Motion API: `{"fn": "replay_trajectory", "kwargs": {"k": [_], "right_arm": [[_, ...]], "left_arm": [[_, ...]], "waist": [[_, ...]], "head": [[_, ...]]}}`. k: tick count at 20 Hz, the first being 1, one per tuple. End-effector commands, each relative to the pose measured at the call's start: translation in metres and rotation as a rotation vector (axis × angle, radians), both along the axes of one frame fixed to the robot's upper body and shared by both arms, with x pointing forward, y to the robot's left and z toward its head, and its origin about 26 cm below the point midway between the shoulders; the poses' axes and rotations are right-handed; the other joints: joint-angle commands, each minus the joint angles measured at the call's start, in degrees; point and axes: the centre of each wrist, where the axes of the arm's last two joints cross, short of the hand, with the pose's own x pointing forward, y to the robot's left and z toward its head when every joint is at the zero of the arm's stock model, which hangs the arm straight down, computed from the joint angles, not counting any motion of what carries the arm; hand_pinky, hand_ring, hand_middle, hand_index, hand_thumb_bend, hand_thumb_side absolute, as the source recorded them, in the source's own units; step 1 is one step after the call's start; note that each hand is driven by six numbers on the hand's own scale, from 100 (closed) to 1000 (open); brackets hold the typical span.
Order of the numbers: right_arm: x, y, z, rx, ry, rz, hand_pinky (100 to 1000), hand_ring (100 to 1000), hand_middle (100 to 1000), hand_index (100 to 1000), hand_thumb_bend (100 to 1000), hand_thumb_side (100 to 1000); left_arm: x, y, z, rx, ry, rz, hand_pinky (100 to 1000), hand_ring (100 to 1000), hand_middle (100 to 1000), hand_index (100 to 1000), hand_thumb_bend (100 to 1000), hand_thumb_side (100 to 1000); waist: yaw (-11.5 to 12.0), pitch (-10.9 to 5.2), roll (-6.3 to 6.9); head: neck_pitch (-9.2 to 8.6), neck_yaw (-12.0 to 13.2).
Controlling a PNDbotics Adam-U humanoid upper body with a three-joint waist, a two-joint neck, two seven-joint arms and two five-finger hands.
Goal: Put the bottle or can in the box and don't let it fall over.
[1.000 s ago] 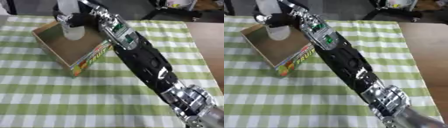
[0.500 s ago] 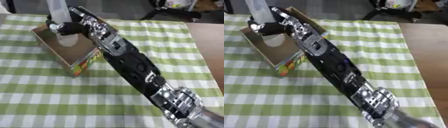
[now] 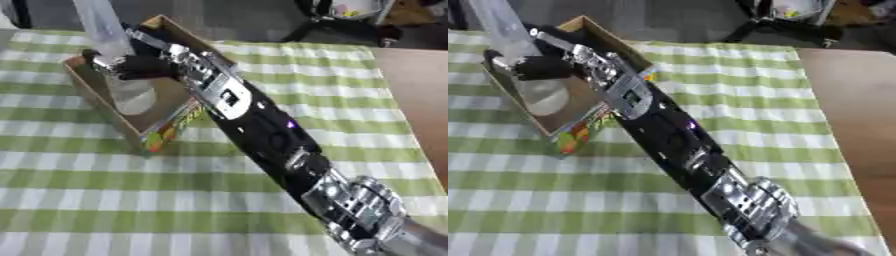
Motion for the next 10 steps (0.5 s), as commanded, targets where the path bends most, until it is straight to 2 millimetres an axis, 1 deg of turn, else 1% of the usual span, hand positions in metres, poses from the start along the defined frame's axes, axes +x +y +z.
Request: {"fn": "replay_trajectory", "kwargs": {"k": [1,6,7,8,9,10], "right_arm": [[-0.0004,-0.0030,0.0117,-0.006,-0.036,-0.006,1000,1000,1000,1000,100,639],[-0.0005,-0.0050,0.0122,-0.008,-0.041,-0.015,1000,1000,1000,1000,100,642],[-0.0005,-0.0054,0.0123,-0.018,-0.044,-0.021,1000,1000,1000,1000,100,581],[-0.0003,-0.0057,0.0122,-0.029,-0.046,-0.029,1000,1000,1000,1000,100,469],[0.0000,-0.0057,0.0117,-0.042,-0.046,-0.034,1000,1000,1000,1000,100,377],[0.0002,-0.0056,0.0112,-0.055,-0.043,-0.034,1000,1000,1000,1000,100,185]], "left_arm": [[-0.0017,0.0028,0.0100,0.030,-0.028,-0.001,945,841,944,857,117,851],[-0.0018,0.0029,0.0095,0.032,-0.025,-0.001,945,841,944,857,117,852],[-0.0019,0.0030,0.0092,0.032,-0.024,-0.001,945,841,944,857,117,852],[-0.0019,0.0029,0.0091,0.033,-0.023,-0.002,945,840,944,857,117,852],[-0.0019,0.0029,0.0090,0.033,-0.023,-0.002,945,840,944,857,117,851],[-0.0019,0.0029,0.0089,0.034,-0.022,-0.003,945,840,944,857,116,851]], "waist": [[0.1,-0.92,0.57],[0.0,-1.02,0.52],[0.0,-1.03,0.52],[0.0,-1.04,0.52],[0.0,-1.04,0.52],[0.0,-1.04,0.52]], "head": [[-0.58,0.0],[-0.57,0.0],[-0.58,0.0],[-0.56,0.0],[-0.54,0.0],[-0.52,0.0]]}}
